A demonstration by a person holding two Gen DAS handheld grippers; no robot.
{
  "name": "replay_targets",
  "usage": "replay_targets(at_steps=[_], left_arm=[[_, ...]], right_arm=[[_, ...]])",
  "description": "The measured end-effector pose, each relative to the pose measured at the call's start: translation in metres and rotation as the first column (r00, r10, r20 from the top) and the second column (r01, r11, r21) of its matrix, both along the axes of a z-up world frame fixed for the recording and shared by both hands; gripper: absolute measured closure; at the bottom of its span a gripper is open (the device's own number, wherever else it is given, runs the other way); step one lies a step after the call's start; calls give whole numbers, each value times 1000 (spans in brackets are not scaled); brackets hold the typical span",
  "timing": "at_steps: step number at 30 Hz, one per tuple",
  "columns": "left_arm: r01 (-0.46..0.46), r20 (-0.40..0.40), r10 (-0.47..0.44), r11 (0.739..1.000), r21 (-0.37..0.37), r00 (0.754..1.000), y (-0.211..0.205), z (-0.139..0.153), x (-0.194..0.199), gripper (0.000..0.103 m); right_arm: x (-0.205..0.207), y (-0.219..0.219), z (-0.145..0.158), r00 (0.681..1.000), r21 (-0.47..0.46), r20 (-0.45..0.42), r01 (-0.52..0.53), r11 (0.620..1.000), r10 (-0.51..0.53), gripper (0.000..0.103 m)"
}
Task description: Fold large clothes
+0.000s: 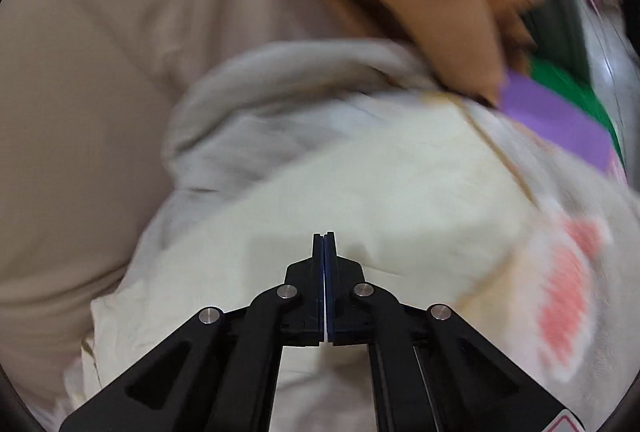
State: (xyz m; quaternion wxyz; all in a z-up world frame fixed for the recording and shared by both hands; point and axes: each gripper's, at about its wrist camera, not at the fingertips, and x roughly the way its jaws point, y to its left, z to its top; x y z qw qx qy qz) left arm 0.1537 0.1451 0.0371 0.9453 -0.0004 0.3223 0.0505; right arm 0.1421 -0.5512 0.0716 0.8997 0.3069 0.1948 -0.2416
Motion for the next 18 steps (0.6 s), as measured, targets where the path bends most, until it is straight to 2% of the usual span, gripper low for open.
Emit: replay_targets(at_steps=[2,3,5,7,9,10,11,12,15,16,18], left_arm=[[3,13,-3,1000,-3,1000,0,5,3,5],[5,20,-5,1000,-6,1000,0,8,4,5],[14,40,-14,1000,-10,999,-2,15,5,5],[23,61,-22,1000,-7,998,-3,21,2,5],[33,77,-32,999,-9,996,-2,25,-2,5],[35,78,-34,999,-12,996,-1,26,-3,5],[37,77,-36,999,-16,996,1,25,-5,5],[40,75,-38,999,-19,996,3,25,-5,5],[41,67,-40,999,-13,997,7,18,-6,5],[40,64,-40,999,-6,997,7,16,-6,5],[46,52,-46,999,5,998,6,10,-4,5]], right_arm=[[27,60,42,988,-130,44,-139,982,145,101],[38,92,59,972,-178,63,-213,961,227,101],[60,162,86,911,-261,83,-372,891,404,101],[75,209,95,880,-311,50,-435,845,472,101],[87,234,86,866,-315,4,-473,823,500,99],[89,235,76,874,-311,-27,-468,827,485,87],[88,230,65,886,-301,-57,-455,838,461,66],[85,222,51,899,-289,-81,-434,853,430,60],[61,165,6,945,-220,-168,-314,923,281,59],[45,135,-8,960,-195,-196,-238,952,200,59],[9,78,-31,971,-150,-236,-76,986,39,57]])
